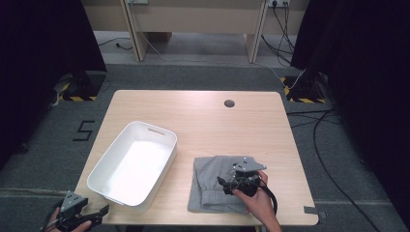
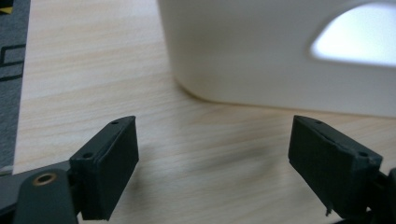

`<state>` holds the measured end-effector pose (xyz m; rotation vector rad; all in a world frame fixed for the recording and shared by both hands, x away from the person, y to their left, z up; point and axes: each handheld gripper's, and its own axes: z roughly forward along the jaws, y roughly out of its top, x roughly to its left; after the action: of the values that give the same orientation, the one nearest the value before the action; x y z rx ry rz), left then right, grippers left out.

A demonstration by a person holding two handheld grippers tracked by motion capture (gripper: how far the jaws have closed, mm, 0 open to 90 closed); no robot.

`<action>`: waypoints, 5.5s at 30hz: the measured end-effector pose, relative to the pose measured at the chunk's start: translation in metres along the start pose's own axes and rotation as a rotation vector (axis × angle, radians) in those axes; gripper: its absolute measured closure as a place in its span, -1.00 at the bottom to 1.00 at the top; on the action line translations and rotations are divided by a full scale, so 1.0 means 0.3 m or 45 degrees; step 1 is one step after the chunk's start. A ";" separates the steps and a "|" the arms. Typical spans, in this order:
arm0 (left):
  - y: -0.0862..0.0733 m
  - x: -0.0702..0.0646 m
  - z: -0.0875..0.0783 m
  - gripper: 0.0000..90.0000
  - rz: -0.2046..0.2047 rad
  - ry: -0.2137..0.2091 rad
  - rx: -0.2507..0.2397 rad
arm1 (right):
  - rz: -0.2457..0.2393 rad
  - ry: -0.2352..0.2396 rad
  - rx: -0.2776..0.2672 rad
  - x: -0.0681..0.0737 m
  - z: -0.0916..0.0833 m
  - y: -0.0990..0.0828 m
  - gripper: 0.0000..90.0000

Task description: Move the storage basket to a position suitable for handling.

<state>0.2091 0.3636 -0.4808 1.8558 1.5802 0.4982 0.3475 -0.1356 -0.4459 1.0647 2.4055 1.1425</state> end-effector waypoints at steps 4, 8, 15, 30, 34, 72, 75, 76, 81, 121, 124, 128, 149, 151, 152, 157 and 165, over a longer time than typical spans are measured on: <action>0.012 -0.023 -0.016 -0.65 0.006 -0.025 -0.041 | -0.023 0.007 -0.003 0.000 0.012 0.042 -0.49; 0.031 -0.034 -0.014 -0.65 0.008 -0.042 -0.068 | -0.035 0.005 -0.027 0.000 0.022 0.081 -0.49; 0.061 -0.017 0.003 -0.58 0.009 -0.062 -0.063 | -0.084 0.008 -0.045 0.005 0.053 0.178 -0.47; 0.169 0.002 0.097 -0.54 0.045 -0.023 -0.060 | -0.114 0.052 -0.072 0.037 0.275 0.422 -0.44; 0.205 0.003 0.132 -0.54 0.047 -0.031 -0.055 | -0.073 0.075 -0.090 0.037 0.330 0.463 -0.42; 0.509 -0.267 0.398 -0.47 0.232 -0.048 -0.087 | 0.011 -0.198 0.007 -0.193 0.238 0.333 -0.50; 0.531 -0.270 0.420 -0.47 0.215 -0.029 -0.086 | 0.046 -0.200 -0.020 -0.204 0.217 0.311 -0.51; 0.534 -0.270 0.426 -0.47 0.204 -0.029 -0.089 | 0.065 -0.200 -0.032 -0.206 0.215 0.305 -0.52; 0.490 -0.247 0.430 -0.50 0.104 -0.141 -0.105 | 0.127 -0.173 -0.061 -0.227 0.212 0.286 -0.53; 0.586 -0.470 0.526 -0.24 0.132 -0.337 -0.202 | 0.280 -0.234 -0.160 -0.342 0.146 0.166 -0.24; 0.586 -0.478 0.528 -0.23 0.130 -0.347 -0.204 | 0.271 -0.237 -0.152 -0.353 0.137 0.163 -0.22; 0.586 -0.485 0.530 -0.24 0.129 -0.358 -0.205 | 0.270 -0.233 -0.155 -0.363 0.130 0.157 -0.20; 0.570 -0.542 0.524 -0.26 0.184 -0.394 -0.205 | 0.202 -0.278 -0.108 -0.388 0.072 0.134 -0.10; 0.568 -0.544 0.524 -0.27 0.183 -0.394 -0.204 | 0.207 -0.286 -0.102 -0.382 0.069 0.134 -0.09; 0.568 -0.546 0.525 -0.28 0.192 -0.397 -0.196 | 0.206 -0.289 -0.099 -0.381 0.068 0.134 -0.09; 0.566 -0.548 0.533 -0.29 0.178 -0.424 -0.200 | 0.220 -0.288 -0.114 -0.392 0.063 0.127 -0.10; 0.552 -0.555 0.521 -0.34 0.172 -0.458 -0.179 | 0.255 -0.301 -0.150 -0.388 0.020 0.123 -0.33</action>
<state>0.3978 0.1549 -0.4611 1.8320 1.1601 0.3031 0.4497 -0.2006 -0.4292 1.3424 2.0629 1.1327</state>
